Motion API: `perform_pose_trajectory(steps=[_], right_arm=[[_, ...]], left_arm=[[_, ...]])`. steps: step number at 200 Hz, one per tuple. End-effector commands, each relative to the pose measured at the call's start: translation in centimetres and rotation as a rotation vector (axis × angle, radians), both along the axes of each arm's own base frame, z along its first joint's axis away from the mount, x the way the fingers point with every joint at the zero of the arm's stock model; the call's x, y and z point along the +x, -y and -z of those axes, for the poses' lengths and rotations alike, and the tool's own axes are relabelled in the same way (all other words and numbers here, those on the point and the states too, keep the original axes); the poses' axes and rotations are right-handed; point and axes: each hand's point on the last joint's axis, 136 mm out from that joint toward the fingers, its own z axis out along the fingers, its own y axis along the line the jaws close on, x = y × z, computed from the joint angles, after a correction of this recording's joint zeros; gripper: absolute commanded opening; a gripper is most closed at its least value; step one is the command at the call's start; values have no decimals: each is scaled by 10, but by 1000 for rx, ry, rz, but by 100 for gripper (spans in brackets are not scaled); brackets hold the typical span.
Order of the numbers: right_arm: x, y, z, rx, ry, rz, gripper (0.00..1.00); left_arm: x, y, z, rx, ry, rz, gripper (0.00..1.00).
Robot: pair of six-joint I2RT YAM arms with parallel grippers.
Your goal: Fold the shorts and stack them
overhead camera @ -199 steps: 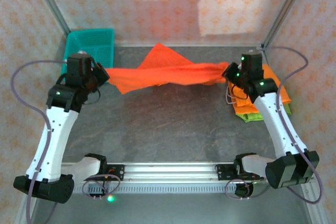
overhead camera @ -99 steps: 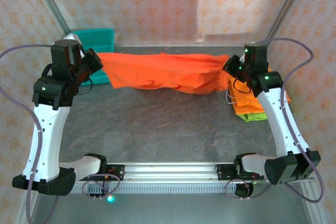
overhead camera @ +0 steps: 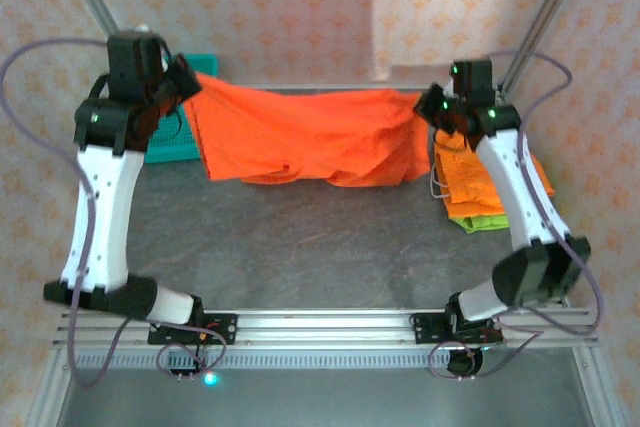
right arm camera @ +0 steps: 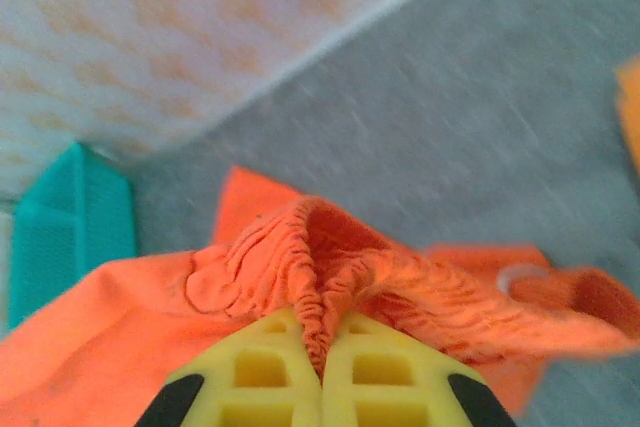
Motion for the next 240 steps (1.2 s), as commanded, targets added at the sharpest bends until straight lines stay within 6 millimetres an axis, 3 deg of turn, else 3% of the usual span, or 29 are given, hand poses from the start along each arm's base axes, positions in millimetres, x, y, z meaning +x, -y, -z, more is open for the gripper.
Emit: perform_pose_trajectory(steps=[1, 23, 44, 62, 82, 97, 115, 129, 163, 185, 191, 214, 240], right_arm=[[45, -21, -51, 82, 125, -45, 0], [65, -44, -99, 104, 222, -128, 0], [54, -43, -157, 67, 380, -159, 0], [34, -32, -197, 52, 525, -166, 0], [13, -23, -210, 40, 629, -177, 0], [5, -18, -195, -4, 657, -183, 0], [-1, -12, -160, -69, 641, -180, 0], [-5, -7, -124, -125, 609, -177, 0], [-28, -2, -46, -194, 490, -209, 0], [-49, -2, 3, -184, 394, -229, 0], [-59, -1, 6, -172, 390, -227, 0], [-84, -3, 36, -117, 319, -229, 0], [-107, 2, 55, -98, 232, -204, 0]], left_arm=[[38, -19, -23, 48, 36, -70, 0], [48, -33, -67, 17, 148, -110, 0], [18, -42, -125, -2, 332, -122, 0], [-25, -44, -167, 27, 470, -126, 0], [-72, -42, -193, 51, 605, -113, 0], [-102, -33, -199, 60, 677, -65, 0], [-118, -22, -177, 60, 682, 1, 0], [-121, -11, -148, 50, 652, 69, 0], [-118, 10, -52, 6, 499, 180, 0], [-127, 14, 1, -23, 412, 190, 0], [-130, 15, 12, -35, 396, 189, 0], [-140, 12, 36, -57, 347, 162, 0], [-140, 14, 40, -65, 301, 173, 0]])
